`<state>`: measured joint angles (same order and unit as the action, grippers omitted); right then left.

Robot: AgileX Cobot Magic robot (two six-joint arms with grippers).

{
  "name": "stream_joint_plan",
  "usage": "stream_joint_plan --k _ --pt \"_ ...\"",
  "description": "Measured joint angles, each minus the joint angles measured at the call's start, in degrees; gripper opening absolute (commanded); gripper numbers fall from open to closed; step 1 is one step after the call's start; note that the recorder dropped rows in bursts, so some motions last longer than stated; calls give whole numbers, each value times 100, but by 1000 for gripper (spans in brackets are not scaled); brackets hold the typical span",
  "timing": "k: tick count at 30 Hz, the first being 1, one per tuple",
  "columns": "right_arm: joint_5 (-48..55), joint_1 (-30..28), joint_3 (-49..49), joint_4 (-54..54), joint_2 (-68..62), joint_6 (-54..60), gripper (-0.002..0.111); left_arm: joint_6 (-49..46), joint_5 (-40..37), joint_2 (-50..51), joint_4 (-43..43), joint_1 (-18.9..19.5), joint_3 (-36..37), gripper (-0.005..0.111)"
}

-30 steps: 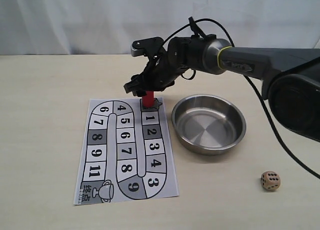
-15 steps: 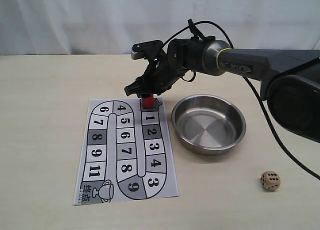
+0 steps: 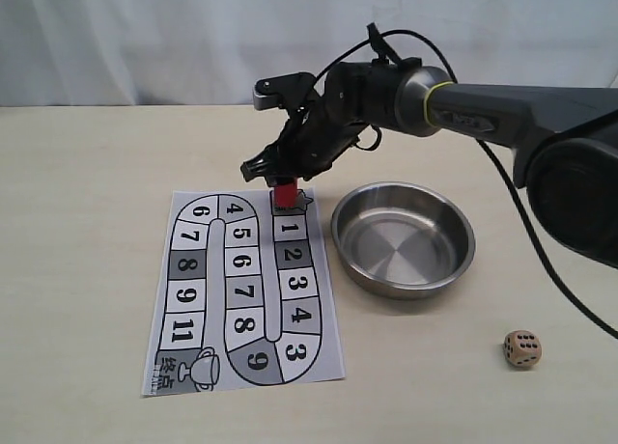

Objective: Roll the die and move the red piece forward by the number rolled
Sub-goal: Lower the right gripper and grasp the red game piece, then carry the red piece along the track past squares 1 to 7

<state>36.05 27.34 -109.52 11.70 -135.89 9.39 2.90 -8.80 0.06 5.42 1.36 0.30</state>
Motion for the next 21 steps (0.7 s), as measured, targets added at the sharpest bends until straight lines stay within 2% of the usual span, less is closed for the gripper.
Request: stream_joint_plan --k 8,15,21 --pt "418 61 0 -25 362 47 4 0 0 0 0 0 0 0" --pt "498 349 119 -251 375 75 4 0 0 0 0 0 0 0" --pt "519 361 190 -317 375 -59 4 0 0 0 0 0 0 0"
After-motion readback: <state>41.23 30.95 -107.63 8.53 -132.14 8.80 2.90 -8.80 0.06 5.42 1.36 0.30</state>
